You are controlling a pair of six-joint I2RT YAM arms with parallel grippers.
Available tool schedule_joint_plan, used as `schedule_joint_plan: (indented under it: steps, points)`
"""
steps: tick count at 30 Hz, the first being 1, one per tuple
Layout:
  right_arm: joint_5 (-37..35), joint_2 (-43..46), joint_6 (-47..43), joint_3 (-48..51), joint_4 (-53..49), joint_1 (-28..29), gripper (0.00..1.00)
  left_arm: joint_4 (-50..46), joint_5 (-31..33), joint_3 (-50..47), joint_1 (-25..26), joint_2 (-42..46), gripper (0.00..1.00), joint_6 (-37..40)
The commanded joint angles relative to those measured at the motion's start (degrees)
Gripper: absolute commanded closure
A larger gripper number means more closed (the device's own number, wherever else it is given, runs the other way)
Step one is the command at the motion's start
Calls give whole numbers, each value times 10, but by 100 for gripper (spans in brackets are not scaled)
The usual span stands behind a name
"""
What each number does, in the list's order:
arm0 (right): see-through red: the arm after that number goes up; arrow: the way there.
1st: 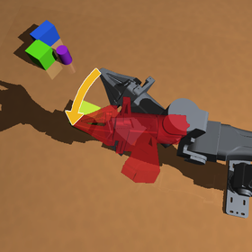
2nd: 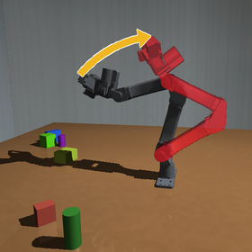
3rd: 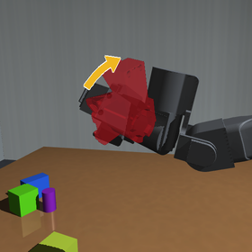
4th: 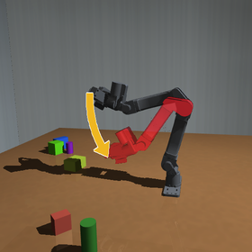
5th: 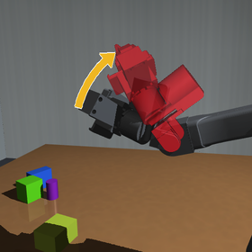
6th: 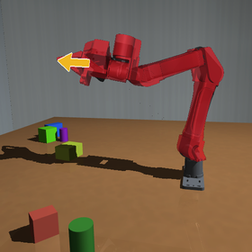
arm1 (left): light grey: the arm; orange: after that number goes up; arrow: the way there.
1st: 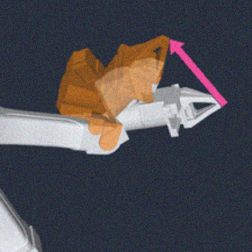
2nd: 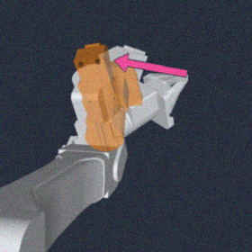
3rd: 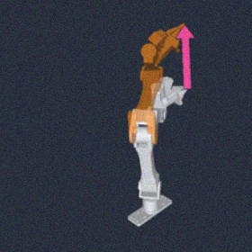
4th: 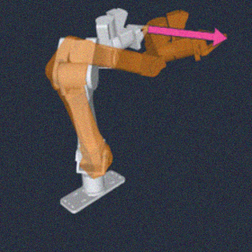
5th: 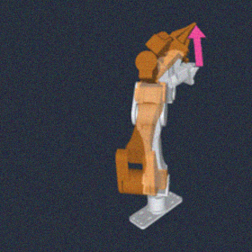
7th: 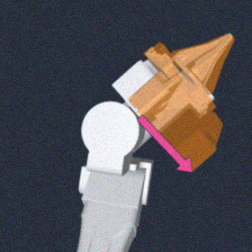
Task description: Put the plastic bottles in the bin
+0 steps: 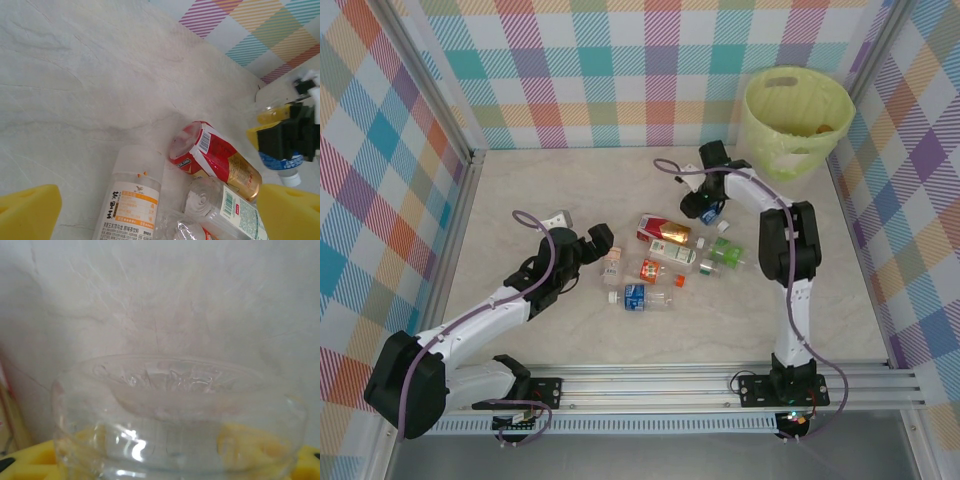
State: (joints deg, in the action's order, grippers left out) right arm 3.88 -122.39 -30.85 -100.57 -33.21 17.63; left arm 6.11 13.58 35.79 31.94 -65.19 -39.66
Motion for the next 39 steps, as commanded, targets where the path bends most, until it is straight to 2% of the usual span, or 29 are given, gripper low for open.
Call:
schedule_joint_plan:
  steps: [1,13,21,28,33,36,39]
  points:
    - [30,76,5,27,83,4,56,11,4,-8,-9,-2,0,-6]
    - [43,230,27,112,241,4,60,14,0,-9,-11,-6,0,-9]
    - [18,292,48,120,340,4,63,14,-1,-10,-12,-3,0,-9]
    - [-51,253,57,6,326,-12,63,17,0,-14,-12,-3,0,-11]
    - [-151,189,29,-106,303,-30,64,17,-1,-13,-13,2,0,-12]
    - [-194,146,24,-188,276,-57,64,12,3,-12,-13,8,0,-8]
    - [-209,100,62,-265,233,-93,64,10,8,-16,-14,14,0,-7]
